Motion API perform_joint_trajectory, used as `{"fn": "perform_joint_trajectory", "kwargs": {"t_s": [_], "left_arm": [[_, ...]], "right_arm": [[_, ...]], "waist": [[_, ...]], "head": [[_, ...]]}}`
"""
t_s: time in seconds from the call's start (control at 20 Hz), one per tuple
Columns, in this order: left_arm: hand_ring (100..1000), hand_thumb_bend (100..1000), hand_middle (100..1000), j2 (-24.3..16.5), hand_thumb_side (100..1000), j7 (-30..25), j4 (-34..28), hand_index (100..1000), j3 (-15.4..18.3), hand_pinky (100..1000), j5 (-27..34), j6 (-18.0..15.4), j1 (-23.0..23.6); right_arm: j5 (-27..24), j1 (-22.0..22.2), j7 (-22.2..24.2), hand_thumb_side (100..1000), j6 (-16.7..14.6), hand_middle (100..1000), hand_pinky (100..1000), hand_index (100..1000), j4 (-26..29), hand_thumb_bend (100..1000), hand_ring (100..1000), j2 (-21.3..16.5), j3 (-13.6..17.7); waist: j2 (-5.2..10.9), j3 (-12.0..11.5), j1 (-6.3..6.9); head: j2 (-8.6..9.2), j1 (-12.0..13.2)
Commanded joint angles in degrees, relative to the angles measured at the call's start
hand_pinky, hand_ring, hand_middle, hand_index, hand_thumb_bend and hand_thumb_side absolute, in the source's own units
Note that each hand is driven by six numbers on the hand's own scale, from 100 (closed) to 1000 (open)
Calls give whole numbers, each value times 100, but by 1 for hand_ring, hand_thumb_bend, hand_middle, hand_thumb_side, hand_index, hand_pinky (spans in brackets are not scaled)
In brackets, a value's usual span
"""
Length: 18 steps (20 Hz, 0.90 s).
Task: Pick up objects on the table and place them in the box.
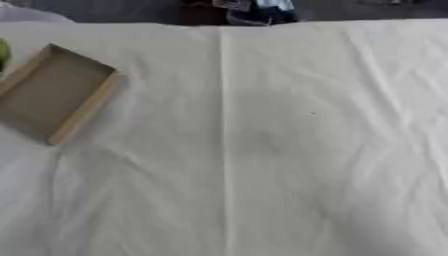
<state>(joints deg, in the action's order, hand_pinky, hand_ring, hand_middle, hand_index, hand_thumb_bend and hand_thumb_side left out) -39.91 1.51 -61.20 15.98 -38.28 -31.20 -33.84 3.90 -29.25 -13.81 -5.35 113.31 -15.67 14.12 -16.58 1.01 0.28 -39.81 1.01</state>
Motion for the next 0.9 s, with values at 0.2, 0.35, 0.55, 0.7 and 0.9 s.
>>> {"fn": "perform_joint_trajectory", "kwargs": {"t_s": [0.2, 0.35, 0.55, 0.7, 0.9], "left_arm": [[310, 100, 359, -355, 100, 208, 230, 460, 96, 142, 69, -336, 13], [300, 100, 350, -358, 100, 272, 208, 447, 113, 130, 153, -453, 6], [296, 100, 345, -348, 100, 327, 20, 438, 134, 124, 200, -483, -68], [298, 117, 346, -297, 100, 258, -258, 439, 78, 126, 194, -486, -197], [302, 148, 350, -121, 100, -44, -682, 442, -89, 128, 49, -293, -538]], "right_arm": [[20, -67, -25, 447, -1, 610, 728, 738, 92, 100, 726, -137, 34], [17, -65, -22, 451, -2, 610, 728, 738, 90, 100, 726, -134, 33], [15, -62, -17, 452, -2, 611, 728, 738, 87, 100, 726, -135, 27], [14, -60, -12, 452, -2, 610, 728, 738, 88, 100, 726, -131, 23], [6, -53, 6, 453, -2, 611, 728, 738, 83, 100, 726, -115, 7]], "waist": [[93, 1, 11], [91, 2, 10], [96, -5, 17], [104, -6, 18], [123, 2, 18]], "head": [[-50, -51], [-58, -66], [-77, -89], [-99, -104], [-138, -72]]}}
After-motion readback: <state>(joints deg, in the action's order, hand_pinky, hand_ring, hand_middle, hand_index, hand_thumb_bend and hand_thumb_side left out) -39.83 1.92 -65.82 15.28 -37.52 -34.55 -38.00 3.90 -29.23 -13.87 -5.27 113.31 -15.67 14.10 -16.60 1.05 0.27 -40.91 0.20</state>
